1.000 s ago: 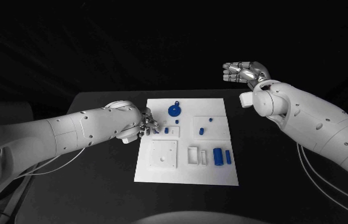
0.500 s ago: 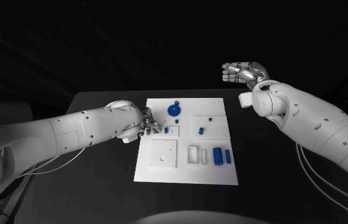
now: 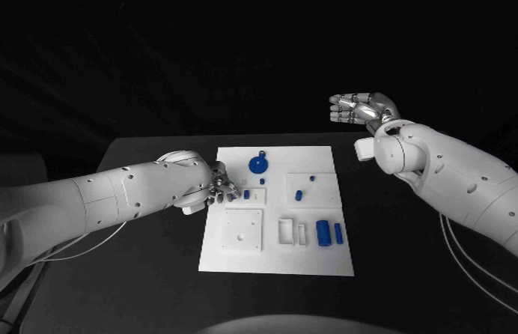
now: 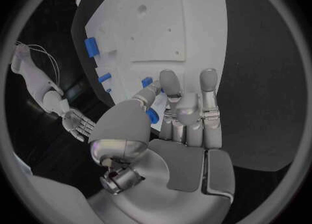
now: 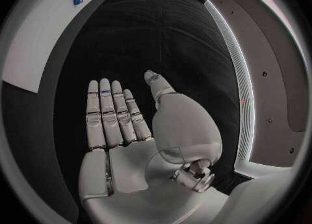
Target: Assemble the parts on the task board
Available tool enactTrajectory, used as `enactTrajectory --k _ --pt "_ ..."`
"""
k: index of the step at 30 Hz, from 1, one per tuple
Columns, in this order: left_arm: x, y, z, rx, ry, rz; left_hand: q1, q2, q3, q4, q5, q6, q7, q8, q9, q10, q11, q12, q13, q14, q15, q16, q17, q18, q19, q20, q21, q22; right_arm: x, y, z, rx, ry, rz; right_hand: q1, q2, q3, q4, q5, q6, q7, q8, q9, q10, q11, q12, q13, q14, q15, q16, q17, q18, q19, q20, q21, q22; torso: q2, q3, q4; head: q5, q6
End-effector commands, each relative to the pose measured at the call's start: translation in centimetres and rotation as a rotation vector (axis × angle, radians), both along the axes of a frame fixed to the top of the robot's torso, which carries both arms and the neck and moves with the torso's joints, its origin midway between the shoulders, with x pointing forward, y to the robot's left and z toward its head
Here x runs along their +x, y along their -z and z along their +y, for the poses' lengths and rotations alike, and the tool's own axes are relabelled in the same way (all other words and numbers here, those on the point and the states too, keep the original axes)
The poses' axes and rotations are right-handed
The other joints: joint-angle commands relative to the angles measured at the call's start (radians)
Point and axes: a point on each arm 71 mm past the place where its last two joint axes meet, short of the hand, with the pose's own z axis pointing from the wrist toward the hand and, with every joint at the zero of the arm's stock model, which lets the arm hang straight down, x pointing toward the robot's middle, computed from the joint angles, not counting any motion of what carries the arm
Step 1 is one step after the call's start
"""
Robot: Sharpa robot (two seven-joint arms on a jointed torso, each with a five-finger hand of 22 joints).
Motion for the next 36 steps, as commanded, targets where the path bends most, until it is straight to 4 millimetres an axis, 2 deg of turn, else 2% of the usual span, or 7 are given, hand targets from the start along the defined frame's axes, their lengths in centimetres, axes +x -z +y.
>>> enactTrajectory --k 1,2,4,14,25,30,36 --pt "-0.4 0.7 0.0 0.021 0.013 0.034 -0.002 -0.025 -0.046 0.027 0.021 0.07 -0.059 0.003 0.003 0.02 -0.026 0.0 -0.002 0.003 -0.007 0.002 -0.002 0.016 0.003 0.002 -0.004 0.019 0.0 0.0 0.1 -0.001 -0.014 -0.004 -0.005 0.002 0.0 0.002 0.006 0.0 0.001 -0.003 -0.001 -0.006 -0.001 -0.003 -0.001 -0.007 -0.003 -0.002 -0.001 -0.013 -0.006 -0.001 -0.005 -0.001 0.0 0.0001 0.0006 -0.001 -0.001" --pt "-0.4 0.7 0.0 0.022 0.012 0.034 0.012 -0.009 -0.133 0.043 0.072 0.073 -0.06 0.003 0.007 0.019 -0.028 0.002 -0.003 0.003 -0.008 0.001 -0.002 0.015 0.004 0.002 -0.005 0.019 0.0 0.0 0.1 -0.001 -0.013 -0.004 -0.005 0.002 0.0 0.002 0.006 0.0 0.001 -0.003 -0.001 -0.006 -0.001 -0.003 -0.001 -0.007 -0.003 -0.002 -0.001 -0.013 -0.006 -0.001 -0.005 -0.001 0.0 0.0 0.0007 -0.001 -0.001" --pt "-0.3 0.7 0.1 0.025 0.011 0.033 0.036 0.002 -0.185 0.048 0.058 0.068 -0.061 0.001 0.005 0.019 -0.027 0.003 -0.004 0.003 -0.008 0.002 -0.001 0.015 0.004 0.002 -0.007 0.019 0.0 0.0 0.1 -0.001 -0.013 -0.004 -0.005 0.002 -0.001 0.002 0.006 -0.003 0.001 -0.003 -0.001 -0.007 0.0 -0.003 -0.001 -0.007 -0.003 -0.002 -0.001 -0.013 -0.006 -0.001 -0.005 -0.001 0.0 0.0 0.0008 -0.001 -0.001" --pt "-0.2 0.6 0.6 0.032 0.004 0.02 0.077 -0.066 -0.241 0.106 0.014 0.074 -0.062 0.002 -0.003 0.02 -0.027 0.003 -0.009 0.001 -0.008 0.001 0.001 0.014 0.005 0.002 -0.01 0.019 -0.1 0.2 0.0 -0.002 -0.011 -0.001 -0.004 0.001 -0.002 0.001 0.008 -0.006 0.001 -0.004 -0.001 -0.008 0.0 -0.003 -0.001 -0.008 -0.002 -0.002 -0.001 -0.013 -0.006 -0.001 -0.005 -0.001 0.0 0.0003 0.0006 -0.004 -0.001" --pt "-0.6 0.5 1.0 0.008 0.013 0.02 0.159 -0.221 -0.196 0.262 -0.074 0.056 -0.053 0.0 -0.014 0.019 -0.021 -0.02 -0.028 -0.014 -0.009 -0.029 -0.036 0.007 -0.002 -0.004 -0.025 0.017 -0.2 0.3 -0.3 -0.004 -0.007 0.002 -0.002 0.0 -0.004 -0.002 0.008 -0.007 0.002 -0.004 -0.001 -0.008 0.001 -0.003 -0.001 -0.008 -0.001 -0.002 -0.001 -0.013 -0.007 0.0 -0.005 -0.001 -0.001 -0.0015 0.0016 -0.007 0.004" --pt "-1.5 0.3 1.1 -0.042 0.023 0.046 0.19 -0.214 -0.208 0.228 -0.068 -0.04 -0.024 -0.004 -0.095 0.006 -0.009 -0.067 -0.035 -0.054 -0.008 -0.089 -0.125 -0.001 -0.017 -0.009 -0.046 0.015 -0.3 0.6 -0.7 -0.014 -0.008 0.005 0.012 -0.002 0.004 -0.018 0.006 -0.001 0.001 -0.003 -0.001 -0.007 0.0 -0.003 -0.001 -0.007 -0.001 -0.002 -0.001 -0.013 -0.006 -0.001 -0.004 -0.001 -0.002 -0.0027 0.0022 -0.01 0.008" --pt "-2.2 -0.9 1.3 -0.116 0.042 0.059 0.226 -0.178 -0.232 0.138 0.007 -0.121 0.008 -0.005 -0.275 -0.028 0.006 -0.105 -0.02 -0.093 0.003 -0.105 -0.161 -0.006 -0.033 -0.003 -0.087 0.012 -0.7 0.7 -0.6 -0.07 -0.069 -0.023 0.026 -0.002 0.056 -0.083 0.003 0.057 -0.003 -0.001 0.002 0.008 -0.009 -0.005 -0.002 0.065 -0.028 0.022 0.0 -0.002 0.051 -0.023 0.021 0.003 -0.001 -0.0026 0.0013 -0.009 0.018"
